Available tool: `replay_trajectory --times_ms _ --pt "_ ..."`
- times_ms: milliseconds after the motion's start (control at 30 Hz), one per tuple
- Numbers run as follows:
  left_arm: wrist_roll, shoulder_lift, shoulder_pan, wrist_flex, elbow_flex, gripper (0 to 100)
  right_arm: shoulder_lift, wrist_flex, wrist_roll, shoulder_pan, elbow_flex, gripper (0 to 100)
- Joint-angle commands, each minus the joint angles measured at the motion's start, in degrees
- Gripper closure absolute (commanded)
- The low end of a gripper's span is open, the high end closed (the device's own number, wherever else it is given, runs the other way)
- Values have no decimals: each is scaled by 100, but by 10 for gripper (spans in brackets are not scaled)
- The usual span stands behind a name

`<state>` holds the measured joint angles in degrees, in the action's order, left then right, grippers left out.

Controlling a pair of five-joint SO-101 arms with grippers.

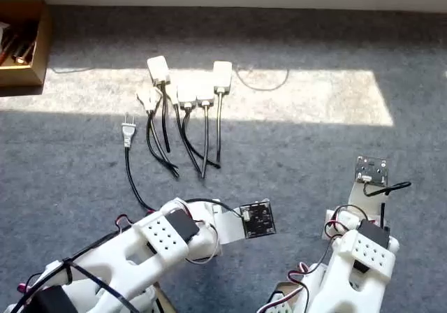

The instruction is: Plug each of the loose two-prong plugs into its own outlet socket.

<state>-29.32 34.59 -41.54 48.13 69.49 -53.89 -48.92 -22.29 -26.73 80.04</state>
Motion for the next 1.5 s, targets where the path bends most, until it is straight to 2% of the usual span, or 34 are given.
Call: replay_trajectory --times_ms 0,167,367,467,700,800,900,1000,1100,1300,1367,1467 --pt "9 40 66 -70 22 983 22 84 44 57 40 656" --pt "79 40 -268 -26 -444 996 22 92 44 251 84 656" --pt "651 -154 -936 668 -2185 996 22 92 44 356 101 656" --pt "967 -971 -910 659 -3116 996 22 92 44 347 110 656" --pt "1222 -4004 -901 695 -5103 994 22 92 44 347 242 656" --pt "1222 -4488 -901 695 -5429 993 22 101 44 347 242 656" --pt "1222 -4356 -848 730 -5411 979 22 110 44 347 242 656" --pt "1222 -3996 -769 1257 -5455 880 22 119 44 347 242 656" --pt "1187 -3442 -620 1653 -5464 816 22 119 44 382 233 656" --pt "1231 -2325 -31 2233 -5473 811 22 92 62 382 198 656" --pt "1468 -1947 453 2426 -5473 811 40 75 70 400 92 656" --pt "2127 -1499 1745 2558 -5464 811 75 -532 53 629 -514 656"
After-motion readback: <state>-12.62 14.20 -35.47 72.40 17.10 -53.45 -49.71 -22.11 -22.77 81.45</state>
